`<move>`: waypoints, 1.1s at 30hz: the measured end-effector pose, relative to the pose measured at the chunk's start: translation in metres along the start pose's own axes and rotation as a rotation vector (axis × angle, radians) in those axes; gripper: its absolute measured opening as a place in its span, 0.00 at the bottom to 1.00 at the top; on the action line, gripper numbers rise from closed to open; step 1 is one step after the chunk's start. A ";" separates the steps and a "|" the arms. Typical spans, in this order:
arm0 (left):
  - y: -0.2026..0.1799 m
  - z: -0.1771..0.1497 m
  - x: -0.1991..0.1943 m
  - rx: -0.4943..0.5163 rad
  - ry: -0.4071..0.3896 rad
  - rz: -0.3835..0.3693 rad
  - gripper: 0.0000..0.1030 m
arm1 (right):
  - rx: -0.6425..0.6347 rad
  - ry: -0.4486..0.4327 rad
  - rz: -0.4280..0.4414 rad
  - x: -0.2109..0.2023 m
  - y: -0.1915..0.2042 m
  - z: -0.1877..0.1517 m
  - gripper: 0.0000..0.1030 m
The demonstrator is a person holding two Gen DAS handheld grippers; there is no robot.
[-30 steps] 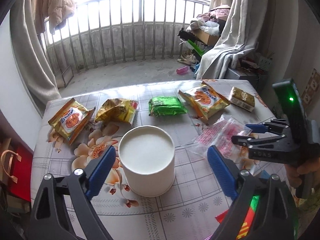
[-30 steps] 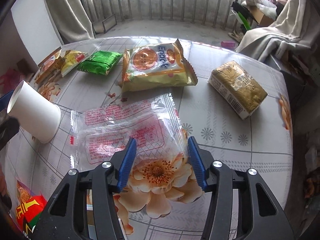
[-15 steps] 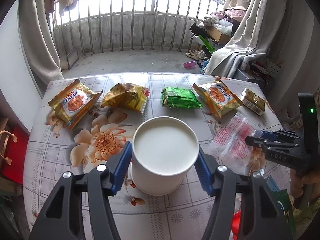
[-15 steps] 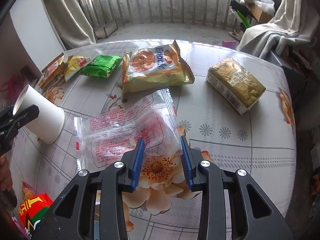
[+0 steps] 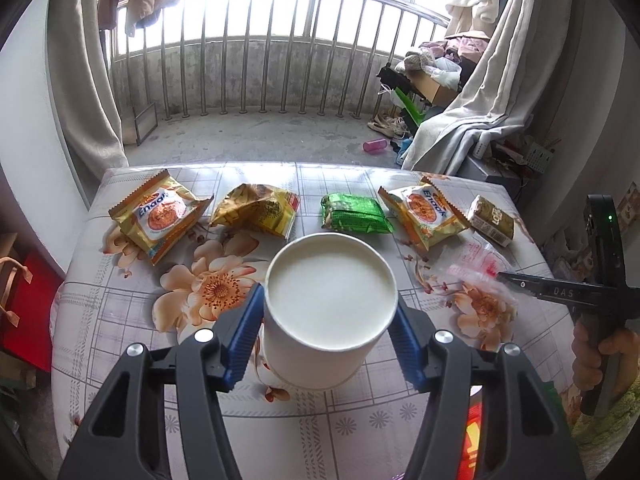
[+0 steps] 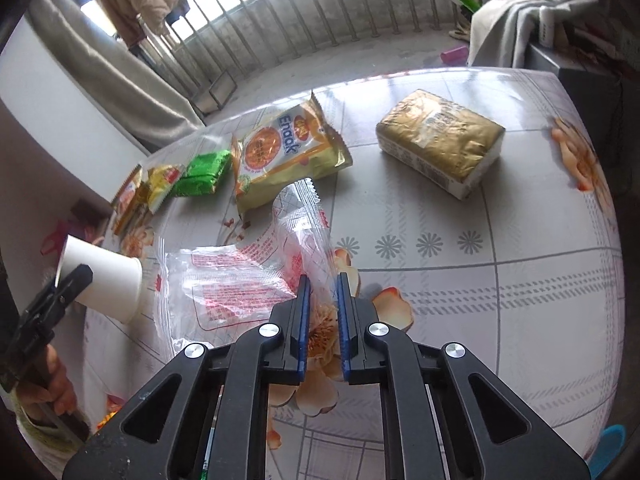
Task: Collect trash
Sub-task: 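Carry the paper cup and zip bag in both grippers over the blue wastebasket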
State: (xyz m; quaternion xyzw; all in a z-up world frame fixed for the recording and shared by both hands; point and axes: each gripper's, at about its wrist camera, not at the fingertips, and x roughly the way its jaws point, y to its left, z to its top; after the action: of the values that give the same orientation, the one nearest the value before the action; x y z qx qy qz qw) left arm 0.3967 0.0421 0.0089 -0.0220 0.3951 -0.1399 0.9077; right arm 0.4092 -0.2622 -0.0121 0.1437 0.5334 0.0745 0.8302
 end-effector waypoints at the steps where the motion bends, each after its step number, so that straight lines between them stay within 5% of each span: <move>1: 0.001 0.001 -0.005 -0.004 -0.008 -0.003 0.56 | 0.009 -0.005 0.005 -0.003 -0.001 0.001 0.10; 19: -0.023 -0.010 -0.108 -0.017 -0.132 -0.114 0.56 | 0.032 -0.170 0.020 -0.112 0.000 -0.033 0.10; 33: -0.114 -0.034 -0.204 0.106 -0.229 -0.276 0.56 | 0.135 -0.315 -0.016 -0.226 -0.040 -0.130 0.10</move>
State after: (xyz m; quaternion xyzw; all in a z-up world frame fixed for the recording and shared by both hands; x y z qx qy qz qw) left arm 0.2130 -0.0093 0.1472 -0.0441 0.2746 -0.2803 0.9187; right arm 0.1952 -0.3418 0.1205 0.2049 0.4017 0.0086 0.8925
